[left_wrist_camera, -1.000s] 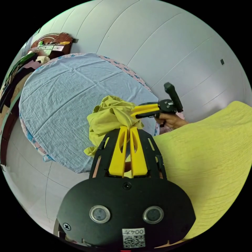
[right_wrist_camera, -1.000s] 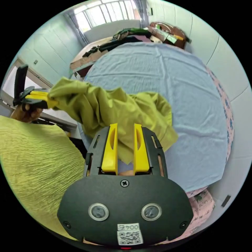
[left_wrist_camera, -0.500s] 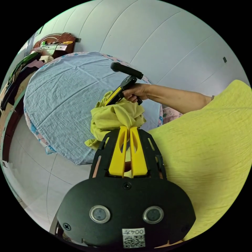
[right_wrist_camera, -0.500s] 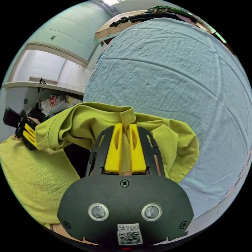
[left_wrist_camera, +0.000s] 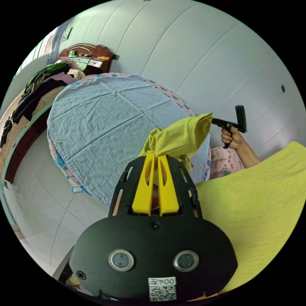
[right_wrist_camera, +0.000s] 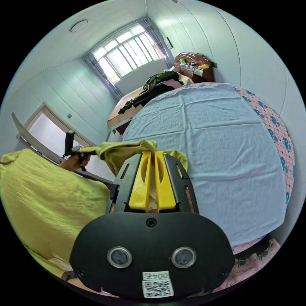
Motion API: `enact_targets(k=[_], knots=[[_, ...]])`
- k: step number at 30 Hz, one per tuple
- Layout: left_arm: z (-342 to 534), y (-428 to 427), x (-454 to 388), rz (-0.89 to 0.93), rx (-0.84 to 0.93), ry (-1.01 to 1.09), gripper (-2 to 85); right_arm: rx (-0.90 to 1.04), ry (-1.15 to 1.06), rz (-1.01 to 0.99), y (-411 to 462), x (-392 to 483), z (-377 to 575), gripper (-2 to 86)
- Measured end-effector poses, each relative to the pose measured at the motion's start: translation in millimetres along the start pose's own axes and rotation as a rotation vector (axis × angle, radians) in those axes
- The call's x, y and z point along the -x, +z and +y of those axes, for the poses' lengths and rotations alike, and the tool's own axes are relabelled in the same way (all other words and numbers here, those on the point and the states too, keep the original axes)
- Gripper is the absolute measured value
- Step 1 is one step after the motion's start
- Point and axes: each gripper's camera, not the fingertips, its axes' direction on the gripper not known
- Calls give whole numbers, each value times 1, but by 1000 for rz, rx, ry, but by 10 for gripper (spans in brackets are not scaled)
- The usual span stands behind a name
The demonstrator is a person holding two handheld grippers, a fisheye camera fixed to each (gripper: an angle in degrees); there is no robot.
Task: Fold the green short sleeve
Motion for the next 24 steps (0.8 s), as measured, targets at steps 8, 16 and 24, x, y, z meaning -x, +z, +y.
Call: enact_targets(k=[8,16,24], knots=[[2,0,5,-74,30,-20,6,122,38,125,59,50,109,89],[1,-13,10,-62,20,-43,5,205,-105,260,49,72,124,122],[-2,-27,9,-64,20,-46,6,398,-464,501,98,119,120,124]])
